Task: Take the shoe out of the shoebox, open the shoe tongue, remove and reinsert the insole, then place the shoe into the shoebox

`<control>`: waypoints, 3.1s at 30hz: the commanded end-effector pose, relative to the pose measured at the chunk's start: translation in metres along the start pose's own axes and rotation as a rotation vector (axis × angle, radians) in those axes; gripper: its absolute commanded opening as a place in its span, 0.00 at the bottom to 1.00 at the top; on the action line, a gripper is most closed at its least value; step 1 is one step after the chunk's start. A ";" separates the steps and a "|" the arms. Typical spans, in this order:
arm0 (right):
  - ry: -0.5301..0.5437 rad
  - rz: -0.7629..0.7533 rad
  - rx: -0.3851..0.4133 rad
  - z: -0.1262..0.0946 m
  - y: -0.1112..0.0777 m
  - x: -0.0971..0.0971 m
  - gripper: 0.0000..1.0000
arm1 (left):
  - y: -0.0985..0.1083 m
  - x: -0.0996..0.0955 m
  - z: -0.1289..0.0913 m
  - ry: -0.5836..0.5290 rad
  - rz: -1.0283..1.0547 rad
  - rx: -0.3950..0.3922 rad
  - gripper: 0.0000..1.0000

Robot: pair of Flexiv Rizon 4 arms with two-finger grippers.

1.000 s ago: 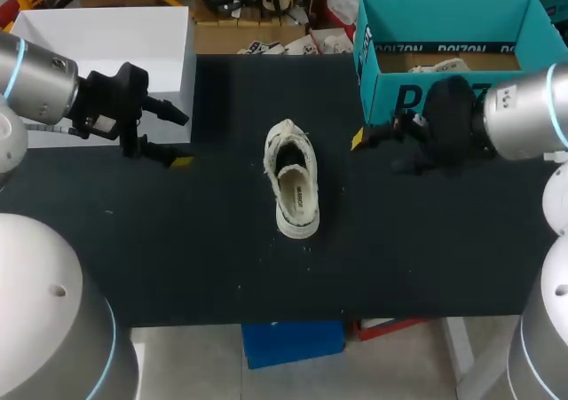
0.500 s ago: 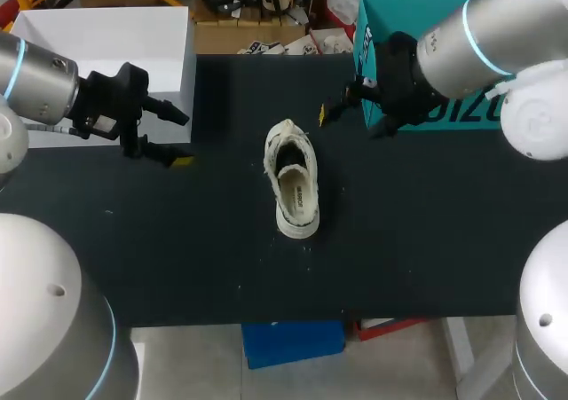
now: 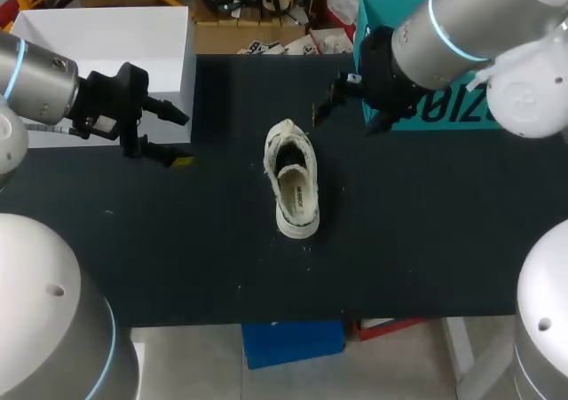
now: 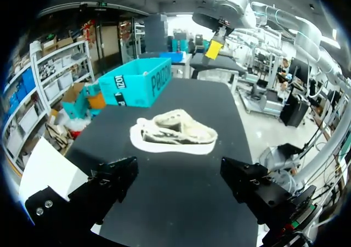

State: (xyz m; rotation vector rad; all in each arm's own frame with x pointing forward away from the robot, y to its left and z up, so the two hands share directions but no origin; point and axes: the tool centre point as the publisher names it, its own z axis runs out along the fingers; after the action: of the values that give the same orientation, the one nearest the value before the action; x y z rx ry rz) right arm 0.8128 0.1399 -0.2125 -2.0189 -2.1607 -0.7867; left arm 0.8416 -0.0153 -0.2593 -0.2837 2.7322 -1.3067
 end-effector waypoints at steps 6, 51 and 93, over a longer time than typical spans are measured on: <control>-0.134 -0.161 0.197 0.014 0.017 0.005 1.00 | 0.000 0.000 -0.001 0.001 -0.001 -0.005 1.00; -0.333 -0.217 0.364 0.142 0.011 -0.040 0.48 | 0.000 0.000 -0.001 0.001 -0.001 -0.005 1.00; -0.391 -0.228 0.387 0.210 0.002 -0.063 0.47 | 0.000 0.000 -0.001 0.001 -0.001 -0.005 1.00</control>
State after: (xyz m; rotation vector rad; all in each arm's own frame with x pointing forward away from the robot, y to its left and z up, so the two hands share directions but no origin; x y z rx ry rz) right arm 0.8810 0.1643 -0.4128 -1.8568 -2.5279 0.0259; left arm 0.8416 -0.0152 -0.2590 -0.2832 2.7331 -1.3059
